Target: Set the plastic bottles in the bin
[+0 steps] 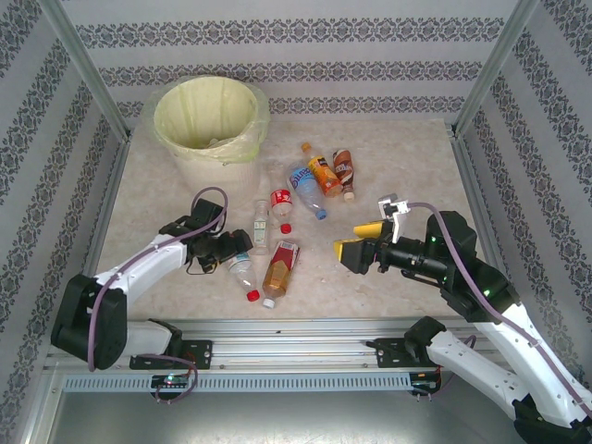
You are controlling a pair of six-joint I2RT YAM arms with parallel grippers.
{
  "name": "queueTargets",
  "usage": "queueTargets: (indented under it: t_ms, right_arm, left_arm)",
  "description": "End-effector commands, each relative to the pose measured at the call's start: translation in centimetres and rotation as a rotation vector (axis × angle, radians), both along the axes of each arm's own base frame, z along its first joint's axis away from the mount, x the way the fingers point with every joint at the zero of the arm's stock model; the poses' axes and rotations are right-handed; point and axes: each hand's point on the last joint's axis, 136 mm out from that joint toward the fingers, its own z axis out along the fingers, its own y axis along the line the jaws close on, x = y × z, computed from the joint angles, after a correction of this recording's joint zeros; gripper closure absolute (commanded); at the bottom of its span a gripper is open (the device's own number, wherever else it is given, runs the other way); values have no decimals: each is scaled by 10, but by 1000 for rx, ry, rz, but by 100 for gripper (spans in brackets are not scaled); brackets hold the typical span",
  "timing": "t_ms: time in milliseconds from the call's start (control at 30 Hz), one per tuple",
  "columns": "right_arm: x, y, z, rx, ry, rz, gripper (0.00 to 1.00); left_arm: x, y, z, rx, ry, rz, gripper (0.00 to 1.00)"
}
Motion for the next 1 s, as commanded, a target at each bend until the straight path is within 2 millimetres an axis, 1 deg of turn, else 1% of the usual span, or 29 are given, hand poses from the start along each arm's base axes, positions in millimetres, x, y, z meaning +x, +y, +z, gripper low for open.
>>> queueTargets:
  t_ms: [0, 333, 433, 567, 700, 733, 800, 967]
  right_arm:
    - [-1, 0, 6, -9, -34, 4, 2]
    - [-1, -3, 1, -17, -30, -10, 2]
    - [-1, -4, 1, -16, -32, -14, 2]
    - [-3, -6, 1, -14, -35, -20, 2]
    - [-4, -8, 1, -12, -37, -27, 2]
    - [-4, -9, 1, -12, -37, -29, 2]
    - [-5, -10, 5, -3, -50, -33, 2]
    - [-6, -13, 19, 39, -97, -51, 2]
  left_arm:
    - [6, -7, -7, -22, -8, -1, 10]
    - [3, -4, -24, 1, 19, 0, 21]
    - [3, -4, -23, 1, 14, 0, 26]
    - [5, -3, -18, 8, -3, 0, 30]
    - [4, 1, -6, 29, -23, -12, 33]
    - [4, 3, 0, 37, -36, -16, 33]
    - [5, 6, 18, 55, -81, -36, 34]
    - [3, 2, 48, 40, -146, -118, 35]
